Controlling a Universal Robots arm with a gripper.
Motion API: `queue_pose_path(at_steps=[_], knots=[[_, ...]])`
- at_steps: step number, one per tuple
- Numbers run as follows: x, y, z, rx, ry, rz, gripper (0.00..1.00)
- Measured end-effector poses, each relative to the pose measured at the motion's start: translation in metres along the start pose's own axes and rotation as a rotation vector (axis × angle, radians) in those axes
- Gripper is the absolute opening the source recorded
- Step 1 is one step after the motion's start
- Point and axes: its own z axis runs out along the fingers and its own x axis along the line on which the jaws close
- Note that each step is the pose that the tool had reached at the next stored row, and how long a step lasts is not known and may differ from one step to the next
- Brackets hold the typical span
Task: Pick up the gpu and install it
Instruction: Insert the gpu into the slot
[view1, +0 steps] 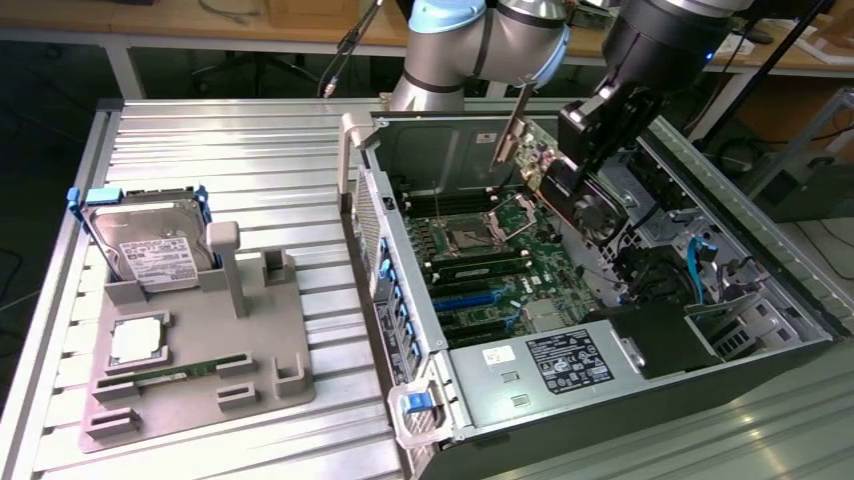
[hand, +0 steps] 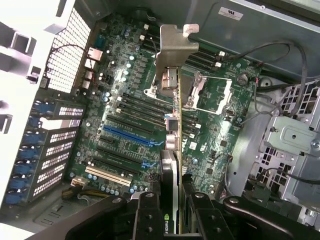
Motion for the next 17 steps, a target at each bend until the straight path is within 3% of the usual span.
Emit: queue_pose_path(at_steps=[17], knots=[[0.0000,0.0000,0.0000,-0.0005,0.0023,-0.062,0.27]])
